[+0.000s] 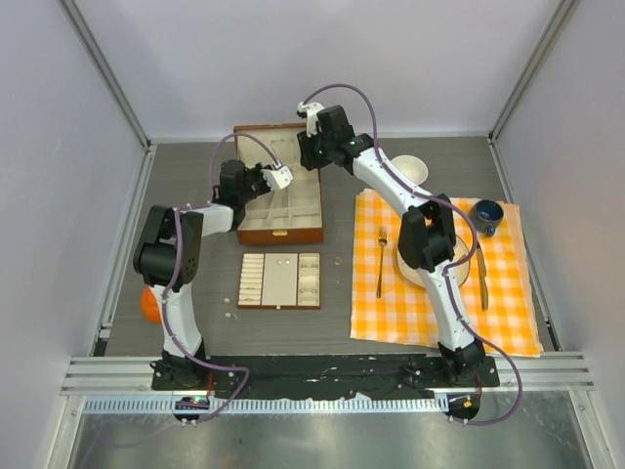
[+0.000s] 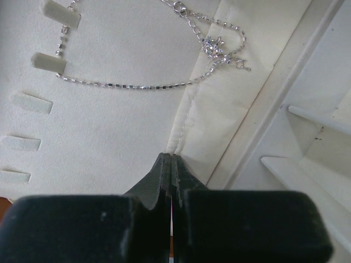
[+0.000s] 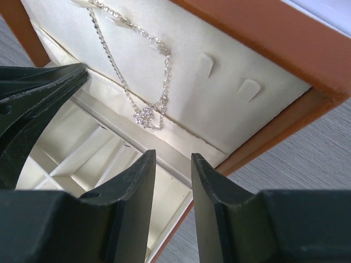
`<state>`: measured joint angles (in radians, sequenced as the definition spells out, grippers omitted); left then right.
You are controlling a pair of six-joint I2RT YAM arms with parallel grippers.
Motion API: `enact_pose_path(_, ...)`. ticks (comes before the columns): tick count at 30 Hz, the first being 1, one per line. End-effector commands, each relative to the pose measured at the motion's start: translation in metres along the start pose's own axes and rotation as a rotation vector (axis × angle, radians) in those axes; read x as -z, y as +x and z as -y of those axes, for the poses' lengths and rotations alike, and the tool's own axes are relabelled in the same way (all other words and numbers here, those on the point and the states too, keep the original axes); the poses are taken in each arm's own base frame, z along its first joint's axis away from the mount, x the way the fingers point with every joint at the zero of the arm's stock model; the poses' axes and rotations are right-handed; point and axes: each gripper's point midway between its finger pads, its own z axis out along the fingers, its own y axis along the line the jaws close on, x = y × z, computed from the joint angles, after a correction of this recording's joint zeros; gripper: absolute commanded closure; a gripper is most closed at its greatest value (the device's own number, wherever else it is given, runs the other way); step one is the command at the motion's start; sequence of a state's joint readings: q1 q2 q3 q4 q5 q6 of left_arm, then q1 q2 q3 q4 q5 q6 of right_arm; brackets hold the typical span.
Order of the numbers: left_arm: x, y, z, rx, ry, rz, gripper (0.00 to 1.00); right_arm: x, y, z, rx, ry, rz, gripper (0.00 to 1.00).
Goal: Organize the mixed jewelry
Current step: Place the jewelry in the jewelry box.
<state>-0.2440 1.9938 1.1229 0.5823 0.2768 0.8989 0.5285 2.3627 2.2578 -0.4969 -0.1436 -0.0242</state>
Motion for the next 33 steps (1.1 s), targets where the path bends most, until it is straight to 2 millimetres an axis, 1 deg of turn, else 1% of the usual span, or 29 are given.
enact_pose_path(1, 0.009, -0.023, -0.004, 0.023, 0.055, 0.056, 1.00, 0.033, -0.048, -0.010, 0.022, -0.011, 0.114, 0.62)
enact_pose_path(8, 0.021, -0.035, -0.003, 0.032, 0.095, 0.076, 1.00, 0.032, -0.048, -0.011, 0.016, -0.022, 0.114, 0.62)
enact_pose_path(11, 0.024, -0.038, 0.002, 0.045, 0.123, 0.082, 1.00, 0.031, -0.045, -0.016, 0.012, -0.036, 0.107, 0.62)
enact_pose_path(20, 0.031, -0.043, 0.002, 0.060, 0.135, 0.086, 1.00, 0.027, -0.037, -0.030, 0.015, -0.054, 0.088, 0.60)
enact_pose_path(24, 0.033, -0.044, -0.003, 0.056, 0.108, 0.089, 1.00, 0.027, -0.037, -0.033, 0.020, -0.051, 0.089, 0.61)
enact_pose_path(28, 0.036, -0.045, -0.016, 0.054, 0.054, 0.076, 1.00, 0.028, -0.038, -0.033, 0.026, -0.045, 0.091, 0.61)
enact_pose_path(31, 0.037, -0.043, -0.023, 0.044, 0.030, 0.062, 0.82, 0.029, -0.038, -0.032, 0.027, -0.040, 0.091, 0.61)
enact_pose_path(32, 0.037, -0.041, -0.024, 0.040, 0.022, 0.058, 0.70, 0.030, -0.039, -0.032, 0.027, -0.038, 0.093, 0.61)
enact_pose_path(33, 0.037, -0.041, -0.024, 0.030, 0.019, 0.056, 0.65, 0.029, -0.039, -0.032, 0.028, -0.037, 0.091, 0.61)
